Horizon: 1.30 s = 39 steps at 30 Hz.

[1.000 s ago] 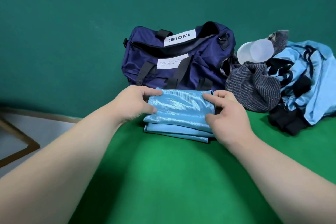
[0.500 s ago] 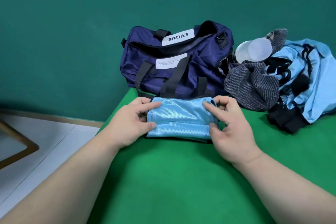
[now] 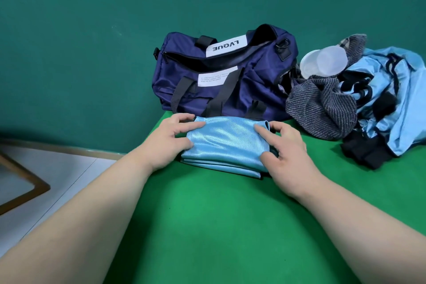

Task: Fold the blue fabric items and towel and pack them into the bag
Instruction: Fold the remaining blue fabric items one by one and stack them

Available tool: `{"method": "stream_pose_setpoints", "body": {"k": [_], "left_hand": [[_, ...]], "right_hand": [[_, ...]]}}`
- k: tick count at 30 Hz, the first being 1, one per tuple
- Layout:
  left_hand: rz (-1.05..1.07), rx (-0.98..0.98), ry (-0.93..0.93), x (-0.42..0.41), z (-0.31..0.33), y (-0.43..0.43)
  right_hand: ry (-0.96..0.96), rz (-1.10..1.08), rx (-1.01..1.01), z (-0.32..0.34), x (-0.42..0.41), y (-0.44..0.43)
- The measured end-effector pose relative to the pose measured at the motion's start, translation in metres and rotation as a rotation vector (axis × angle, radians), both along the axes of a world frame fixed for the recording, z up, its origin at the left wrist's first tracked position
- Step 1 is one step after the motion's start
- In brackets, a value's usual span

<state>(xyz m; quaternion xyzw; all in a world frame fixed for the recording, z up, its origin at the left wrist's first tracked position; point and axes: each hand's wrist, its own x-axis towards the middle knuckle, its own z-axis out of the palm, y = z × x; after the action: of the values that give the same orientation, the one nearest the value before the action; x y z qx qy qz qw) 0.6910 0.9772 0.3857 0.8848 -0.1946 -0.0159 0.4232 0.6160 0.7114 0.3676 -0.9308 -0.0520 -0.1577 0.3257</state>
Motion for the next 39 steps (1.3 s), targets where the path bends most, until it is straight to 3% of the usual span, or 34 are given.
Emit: {"method": "stream_pose_setpoints", "body": {"k": [10, 19, 24, 30, 35, 39], "left_hand": [[-0.028, -0.171, 0.014, 0.005, -0.010, -0.003], [-0.017, -0.214, 0.078, 0.006, -0.008, 0.000], [-0.090, -0.096, 0.049, 0.000, -0.006, 0.008], [-0.170, 0.324, -0.015, -0.027, -0.002, 0.019], [-0.127, 0.252, -0.148, -0.026, -0.008, 0.014], [-0.115, 0.102, -0.132, -0.022, -0.011, 0.017]], "right_hand": [[0.018, 0.045, -0.078, -0.007, 0.003, -0.003], [0.013, 0.055, 0.016, -0.011, 0.006, -0.002], [0.041, 0.122, 0.068, -0.011, 0.005, -0.006], [0.079, 0.221, 0.188, -0.014, 0.006, -0.012], [0.064, 0.235, 0.246, -0.017, 0.006, -0.014], [0.039, 0.223, 0.353, -0.019, 0.006, -0.011]]}}
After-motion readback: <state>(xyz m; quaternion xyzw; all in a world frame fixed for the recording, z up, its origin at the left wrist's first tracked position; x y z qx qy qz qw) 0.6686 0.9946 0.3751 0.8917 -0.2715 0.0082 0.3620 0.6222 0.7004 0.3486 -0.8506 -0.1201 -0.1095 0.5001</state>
